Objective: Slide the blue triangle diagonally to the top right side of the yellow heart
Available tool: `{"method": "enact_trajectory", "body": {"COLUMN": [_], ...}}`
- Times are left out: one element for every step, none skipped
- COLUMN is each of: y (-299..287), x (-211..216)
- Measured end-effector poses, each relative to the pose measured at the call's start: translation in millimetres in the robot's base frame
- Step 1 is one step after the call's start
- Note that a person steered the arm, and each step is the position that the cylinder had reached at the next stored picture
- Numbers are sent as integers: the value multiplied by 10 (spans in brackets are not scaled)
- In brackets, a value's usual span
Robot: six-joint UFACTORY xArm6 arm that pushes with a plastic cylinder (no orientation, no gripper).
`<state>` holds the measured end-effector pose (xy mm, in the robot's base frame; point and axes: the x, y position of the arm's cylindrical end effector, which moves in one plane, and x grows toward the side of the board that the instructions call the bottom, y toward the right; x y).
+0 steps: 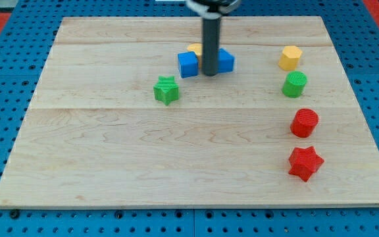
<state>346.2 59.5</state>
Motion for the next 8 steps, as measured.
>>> {"method": "enact_trajectory", "body": {"y": [617, 771, 507, 126, 125, 652, 659, 660], "x": [-286, -733, -611, -1047, -1185, -949, -937, -937]}}
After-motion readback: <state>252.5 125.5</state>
